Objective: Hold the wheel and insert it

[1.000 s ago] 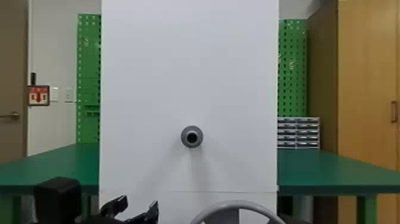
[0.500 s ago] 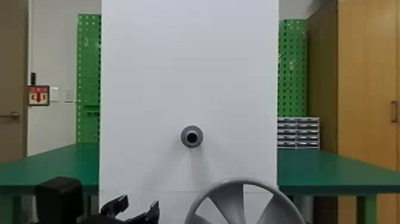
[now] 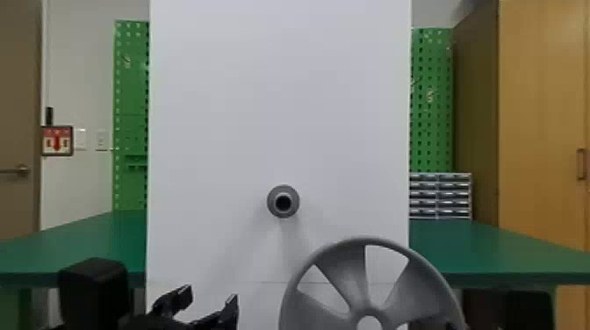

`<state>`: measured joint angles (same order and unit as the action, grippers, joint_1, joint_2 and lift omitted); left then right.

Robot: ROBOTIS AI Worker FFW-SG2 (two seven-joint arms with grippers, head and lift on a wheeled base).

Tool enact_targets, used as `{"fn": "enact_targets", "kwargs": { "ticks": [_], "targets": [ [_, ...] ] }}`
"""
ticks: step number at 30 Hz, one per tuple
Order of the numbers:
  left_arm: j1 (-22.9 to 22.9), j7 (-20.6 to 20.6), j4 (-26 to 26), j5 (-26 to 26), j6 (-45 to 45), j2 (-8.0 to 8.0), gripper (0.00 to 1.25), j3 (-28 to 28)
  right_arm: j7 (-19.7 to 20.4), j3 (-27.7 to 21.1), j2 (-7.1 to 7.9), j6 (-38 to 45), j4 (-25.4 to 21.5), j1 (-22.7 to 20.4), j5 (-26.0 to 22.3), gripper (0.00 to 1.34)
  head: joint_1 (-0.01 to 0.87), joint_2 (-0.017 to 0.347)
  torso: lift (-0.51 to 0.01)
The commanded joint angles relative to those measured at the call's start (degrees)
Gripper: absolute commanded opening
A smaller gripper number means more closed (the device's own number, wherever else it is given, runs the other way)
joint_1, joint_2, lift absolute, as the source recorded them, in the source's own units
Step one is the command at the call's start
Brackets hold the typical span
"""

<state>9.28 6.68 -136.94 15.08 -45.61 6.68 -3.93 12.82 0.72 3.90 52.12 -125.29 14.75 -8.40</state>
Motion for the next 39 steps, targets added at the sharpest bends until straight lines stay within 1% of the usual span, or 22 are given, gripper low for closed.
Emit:
{"fn": "enact_targets", "kwargs": {
  "ticks": [1,6,10,15,21,28,36,39],
  "targets": [
    [0.13,0.00,0.00,-0.14,0.00,0.00,0.75,-0.20,-0.08,-1.25,-0.12,3.87,-0.92,2.92,-1.00,0.20,0.000,0.031,-0.488],
    [0.39,0.00,0.00,-0.31,0.00,0.00,0.75,-0.55,-0.08,-2.39,0.93,7.91,-1.01,6.35,-3.99,0.20,0.000,0.031,-0.488],
    [0.48,0.00,0.00,-0.40,0.00,0.00,0.75,-0.64,-0.08,-2.30,1.90,10.19,-1.01,9.16,-4.87,0.20,0.000,0.031,-0.487],
    [0.48,0.00,0.00,-0.58,0.00,0.00,0.75,-0.81,-0.08,-2.74,1.54,12.13,-1.28,11.97,-4.87,0.20,0.000,0.031,-0.487],
    [0.66,0.00,0.09,-0.67,-0.09,0.00,0.75,-0.99,-0.08,-3.09,1.54,13.62,-1.63,15.14,-4.69,0.20,0.000,0.031,-0.487],
    [1.10,0.00,0.71,-0.58,-0.18,0.00,0.75,-1.78,-0.08,-3.36,2.16,15.64,-1.63,19.18,-4.60,0.20,0.000,0.031,-0.487],
    [1.27,0.00,0.97,-0.49,-0.27,0.00,0.75,-2.13,-0.08,-3.53,2.34,15.91,-1.54,21.73,-3.55,0.20,0.000,0.031,-0.487],
    [1.36,0.00,1.06,-0.49,-0.27,0.00,0.75,-2.22,-0.08,-3.36,2.69,15.82,-1.54,22.52,-3.29,0.20,0.000,0.031,-0.487]
  ]
}}
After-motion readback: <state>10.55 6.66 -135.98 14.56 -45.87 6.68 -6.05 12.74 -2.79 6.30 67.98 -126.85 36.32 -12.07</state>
